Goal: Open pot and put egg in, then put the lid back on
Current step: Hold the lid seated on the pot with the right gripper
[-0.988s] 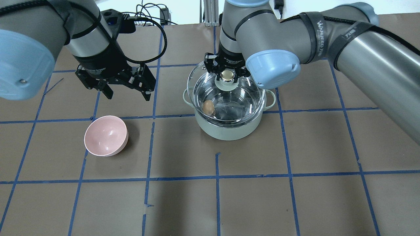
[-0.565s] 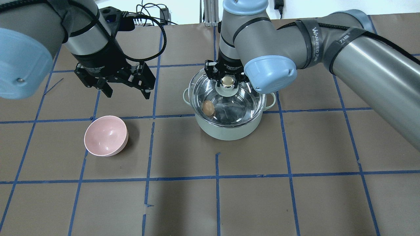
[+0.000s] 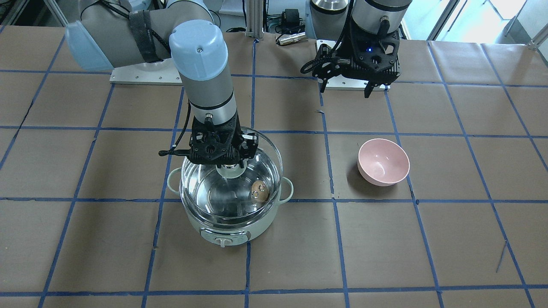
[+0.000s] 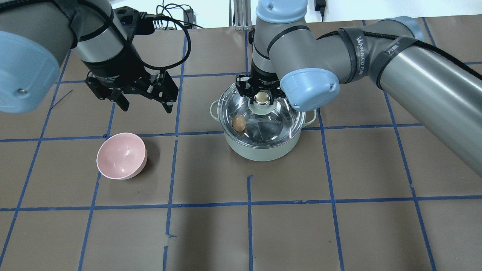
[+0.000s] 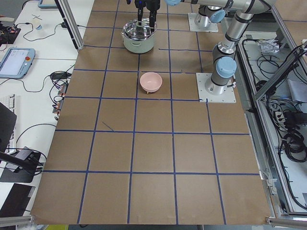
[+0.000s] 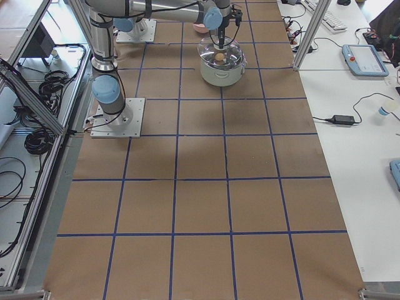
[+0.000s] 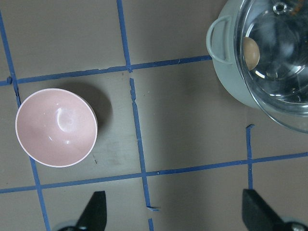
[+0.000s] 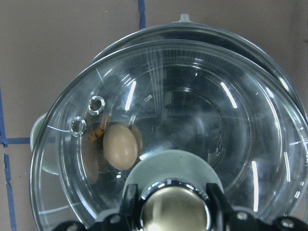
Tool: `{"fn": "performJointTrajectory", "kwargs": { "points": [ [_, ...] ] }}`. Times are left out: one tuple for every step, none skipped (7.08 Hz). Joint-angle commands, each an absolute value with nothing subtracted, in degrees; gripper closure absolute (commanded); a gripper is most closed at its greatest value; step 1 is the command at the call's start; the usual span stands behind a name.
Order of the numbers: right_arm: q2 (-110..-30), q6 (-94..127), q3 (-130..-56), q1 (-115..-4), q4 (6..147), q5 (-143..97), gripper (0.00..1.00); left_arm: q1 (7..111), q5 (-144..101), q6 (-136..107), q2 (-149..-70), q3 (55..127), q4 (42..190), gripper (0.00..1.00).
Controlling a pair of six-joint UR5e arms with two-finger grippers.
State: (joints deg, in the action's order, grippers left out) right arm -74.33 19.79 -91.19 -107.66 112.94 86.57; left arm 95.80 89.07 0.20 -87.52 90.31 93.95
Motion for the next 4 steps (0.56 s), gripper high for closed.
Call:
{"fn": "performJointTrajectory", "kwargs": {
  "points": [
    [-74.3, 19.2, -91.3, -107.6, 114.6, 86.7, 0.52, 95.9, 89.0, 0.2, -87.5, 90.3, 94.0, 0.00],
    [-74.3, 19.1, -91.3, -107.6, 114.6, 87.4, 0.52, 95.8, 89.1, 0.2, -87.5, 90.2, 94.0, 0.00],
    [-74.3, 18.7, -91.3, -107.6, 114.6, 87.4, 0.52, 95.8, 89.1, 0.2, -87.5, 90.1, 94.0, 0.00],
    [-74.3, 18.6, -91.4, -107.6, 114.6, 87.5, 0.52, 95.8, 89.0, 0.2, -87.5, 90.1, 94.0, 0.00]
  ]
}}
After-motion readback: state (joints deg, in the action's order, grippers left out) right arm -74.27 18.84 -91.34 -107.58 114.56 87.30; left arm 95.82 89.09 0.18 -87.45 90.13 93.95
